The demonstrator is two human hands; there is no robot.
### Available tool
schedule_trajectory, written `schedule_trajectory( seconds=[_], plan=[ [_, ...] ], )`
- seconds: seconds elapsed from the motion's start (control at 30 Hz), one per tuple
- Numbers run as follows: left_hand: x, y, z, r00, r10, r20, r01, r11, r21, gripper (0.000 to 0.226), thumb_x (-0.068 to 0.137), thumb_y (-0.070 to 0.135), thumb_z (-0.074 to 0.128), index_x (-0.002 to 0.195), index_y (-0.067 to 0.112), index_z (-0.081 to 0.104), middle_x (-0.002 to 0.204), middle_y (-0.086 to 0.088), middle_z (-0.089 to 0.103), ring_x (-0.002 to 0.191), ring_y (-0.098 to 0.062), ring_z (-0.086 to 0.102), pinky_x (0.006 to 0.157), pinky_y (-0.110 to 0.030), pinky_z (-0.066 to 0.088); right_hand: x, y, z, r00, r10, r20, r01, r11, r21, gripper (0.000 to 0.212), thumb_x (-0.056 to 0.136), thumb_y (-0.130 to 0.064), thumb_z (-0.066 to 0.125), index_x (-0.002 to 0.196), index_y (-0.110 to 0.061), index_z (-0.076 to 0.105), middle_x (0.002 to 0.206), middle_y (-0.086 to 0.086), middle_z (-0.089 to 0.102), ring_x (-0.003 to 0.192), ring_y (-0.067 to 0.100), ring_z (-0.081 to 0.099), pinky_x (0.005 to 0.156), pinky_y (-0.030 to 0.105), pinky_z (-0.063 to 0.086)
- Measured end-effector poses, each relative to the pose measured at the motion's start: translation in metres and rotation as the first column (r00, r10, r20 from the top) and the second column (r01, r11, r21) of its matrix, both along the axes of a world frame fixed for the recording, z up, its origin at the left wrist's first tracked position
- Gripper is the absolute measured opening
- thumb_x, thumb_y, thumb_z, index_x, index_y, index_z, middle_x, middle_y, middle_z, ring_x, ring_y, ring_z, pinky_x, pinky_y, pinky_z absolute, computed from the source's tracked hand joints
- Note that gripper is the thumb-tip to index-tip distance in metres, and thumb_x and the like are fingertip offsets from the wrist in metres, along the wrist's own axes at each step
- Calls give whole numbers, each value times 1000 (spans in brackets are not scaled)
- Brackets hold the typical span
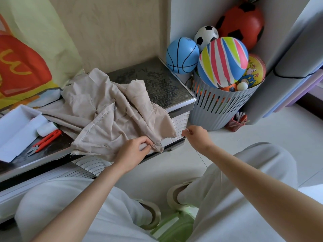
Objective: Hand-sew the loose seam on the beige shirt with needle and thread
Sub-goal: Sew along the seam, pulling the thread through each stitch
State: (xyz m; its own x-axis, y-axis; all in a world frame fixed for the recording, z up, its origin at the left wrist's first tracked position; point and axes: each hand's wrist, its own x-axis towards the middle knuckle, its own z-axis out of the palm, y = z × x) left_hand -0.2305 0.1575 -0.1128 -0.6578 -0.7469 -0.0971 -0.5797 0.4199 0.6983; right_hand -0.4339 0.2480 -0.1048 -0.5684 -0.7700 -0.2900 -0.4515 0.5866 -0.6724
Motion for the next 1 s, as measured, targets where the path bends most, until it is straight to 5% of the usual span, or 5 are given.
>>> schedule_trajectory(
  seconds=[0.13, 0.27, 0.5, 0.77, 1.0],
  plan=[
    [-1, -1, -1, 1000, -16, -21, 17, 1000, 27, 23, 88, 16, 61, 77, 35, 61, 87, 19, 69, 87, 0, 60, 78, -15, 42, 13, -2, -7, 994, 109, 12, -109, 994, -7, 20, 98, -12, 40, 99, -7, 59, 90, 13, 66, 77, 24, 55, 60, 27, 38],
    [-3, -3, -1, 996, -46, -81, 53, 995, 90, 21, 88, 13, 61, 78, 31, 62, 86, 15, 69, 88, 3, 61, 79, -15, 42, 33, -4, 7, 975, 213, 64, -201, 966, -161, 17, 99, -19, 43, 92, -16, 57, 74, 0, 53, 61, 13, 45, 51, 8, 36],
    [-1, -4, -5, 990, 13, -139, 7, 989, 147, 11, 87, 16, 64, 79, 23, 62, 77, 8, 68, 80, -12, 63, 77, -30, 47, 54, -7, 5, 948, 295, 116, -263, 937, -231, 31, 102, -18, 38, 115, -14, 65, 113, 7, 56, 98, 16, 52, 79, 16, 36],
    [-2, 2, 4, 972, 44, -229, 19, 964, 265, 9, 89, 10, 62, 81, 10, 60, 77, 0, 67, 73, 3, 60, 72, -9, 41, 69, -7, -4, 960, 240, 146, -196, 945, -263, 28, 100, -14, 38, 109, -11, 64, 63, -7, 49, 55, 6, 41, 51, 14, 32],
    [0, -3, 8, 966, 22, -258, 60, 950, 307, 12, 89, 5, 61, 80, 12, 62, 78, 5, 64, 75, 4, 58, 77, -10, 42, 60, -8, -2, 940, 180, 291, -120, 969, -214, 34, 97, -3, 30, 109, -15, 59, 70, 4, 59, 52, 0, 49, 53, 13, 36]
  ],
)
